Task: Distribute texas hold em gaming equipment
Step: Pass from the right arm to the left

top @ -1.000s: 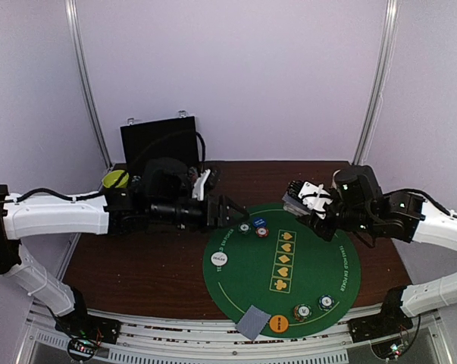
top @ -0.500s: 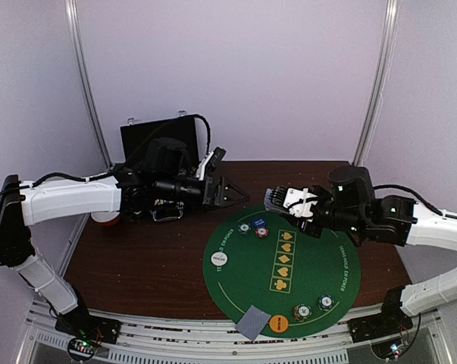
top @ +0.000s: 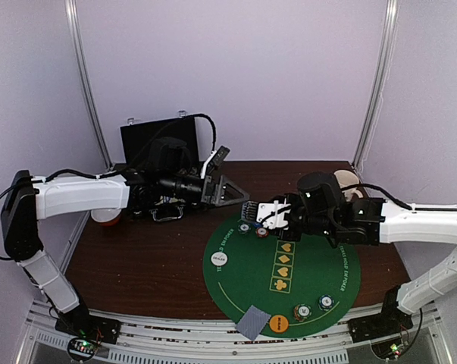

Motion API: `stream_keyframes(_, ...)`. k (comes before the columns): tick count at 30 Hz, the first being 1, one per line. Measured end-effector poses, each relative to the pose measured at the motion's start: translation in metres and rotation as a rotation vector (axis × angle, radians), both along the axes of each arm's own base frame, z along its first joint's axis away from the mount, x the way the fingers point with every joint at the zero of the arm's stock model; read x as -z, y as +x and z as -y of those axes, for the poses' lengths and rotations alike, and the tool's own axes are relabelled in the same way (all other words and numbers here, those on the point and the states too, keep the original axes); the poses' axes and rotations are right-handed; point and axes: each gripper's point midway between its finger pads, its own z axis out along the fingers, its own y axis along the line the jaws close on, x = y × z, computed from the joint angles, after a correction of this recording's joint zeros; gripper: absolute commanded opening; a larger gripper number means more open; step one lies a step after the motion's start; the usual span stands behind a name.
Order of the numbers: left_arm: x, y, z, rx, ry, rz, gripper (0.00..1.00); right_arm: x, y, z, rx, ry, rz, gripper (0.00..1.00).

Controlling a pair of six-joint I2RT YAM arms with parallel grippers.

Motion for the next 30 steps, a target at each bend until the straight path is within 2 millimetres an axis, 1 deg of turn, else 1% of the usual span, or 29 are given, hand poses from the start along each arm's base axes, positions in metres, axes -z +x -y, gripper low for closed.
stream_keyframes(7, 0.014, -0.006, -0.003, 0.02, 0.017, -0.014, 0.9, -0.002, 0.004, -0.011, -0.021, 0.005, 0.012, 0.42)
stream_keyframes(9, 0.018, -0.008, -0.004, 0.026, 0.022, -0.02, 0.86, -0.004, 0.004, -0.014, -0.027, 0.013, 0.014, 0.42)
stream_keyframes(12, 0.024, -0.01, -0.005, 0.03, 0.032, -0.03, 0.83, -0.006, 0.003, -0.017, -0.039, 0.015, 0.017, 0.42)
stream_keyframes(15, 0.025, -0.009, -0.004, 0.03, 0.03, -0.026, 0.77, -0.007, 0.002, -0.023, -0.054, 0.007, 0.024, 0.42)
stream_keyframes(18, 0.023, -0.01, -0.003, 0.036, 0.023, -0.02, 0.66, -0.006, 0.0, -0.03, -0.071, 0.003, 0.028, 0.42)
stream_keyframes(22, 0.022, -0.016, -0.001, 0.066, 0.015, -0.007, 0.5, -0.005, -0.001, -0.034, -0.083, -0.003, 0.03, 0.42)
stream_keyframes(24, 0.022, -0.02, -0.001, 0.086, 0.012, 0.002, 0.46, -0.007, -0.001, -0.036, -0.086, 0.0, 0.033, 0.42)
stream_keyframes(26, 0.021, -0.023, 0.0, 0.104, 0.007, 0.007, 0.45, -0.009, 0.0, -0.039, -0.09, 0.0, 0.036, 0.42)
stream_keyframes(28, 0.021, -0.024, -0.001, 0.112, 0.006, 0.009, 0.35, -0.01, 0.001, -0.041, -0.096, -0.002, 0.039, 0.42)
stream_keyframes(30, 0.024, -0.023, -0.002, 0.106, 0.012, 0.008, 0.19, -0.01, 0.002, -0.043, -0.102, -0.005, 0.04, 0.42)
